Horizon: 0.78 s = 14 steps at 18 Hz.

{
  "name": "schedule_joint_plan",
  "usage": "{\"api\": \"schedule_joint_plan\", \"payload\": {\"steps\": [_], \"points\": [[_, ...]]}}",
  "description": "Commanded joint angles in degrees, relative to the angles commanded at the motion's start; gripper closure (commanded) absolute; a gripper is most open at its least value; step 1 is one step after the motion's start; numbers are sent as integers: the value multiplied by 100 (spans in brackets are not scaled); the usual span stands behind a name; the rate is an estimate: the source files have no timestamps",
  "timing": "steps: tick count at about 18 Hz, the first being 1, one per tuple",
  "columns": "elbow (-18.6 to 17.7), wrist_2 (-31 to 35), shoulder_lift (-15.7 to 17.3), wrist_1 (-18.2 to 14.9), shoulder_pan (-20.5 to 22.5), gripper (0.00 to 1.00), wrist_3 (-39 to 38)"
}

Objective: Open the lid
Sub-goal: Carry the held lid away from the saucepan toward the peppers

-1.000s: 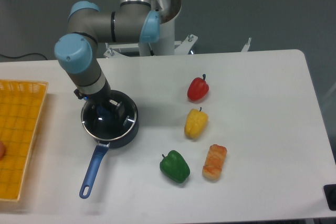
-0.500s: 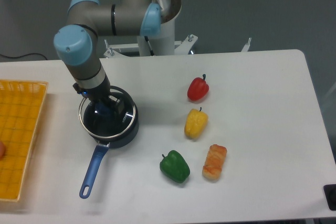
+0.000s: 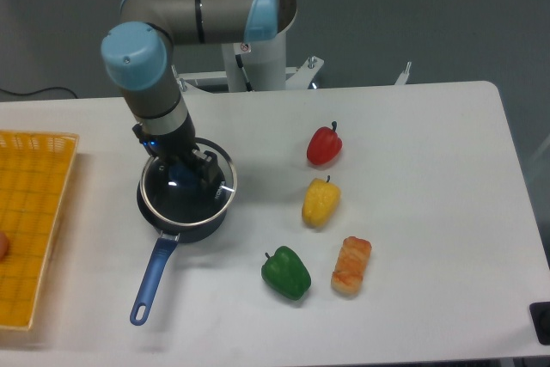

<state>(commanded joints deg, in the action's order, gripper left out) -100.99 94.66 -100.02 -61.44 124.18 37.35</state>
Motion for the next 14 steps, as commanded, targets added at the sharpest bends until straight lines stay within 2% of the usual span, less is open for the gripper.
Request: {"api": "schedule_joint_plan", "payload": {"steps": [14], "points": [[97, 176, -44, 18, 1125, 36, 1327]]}}
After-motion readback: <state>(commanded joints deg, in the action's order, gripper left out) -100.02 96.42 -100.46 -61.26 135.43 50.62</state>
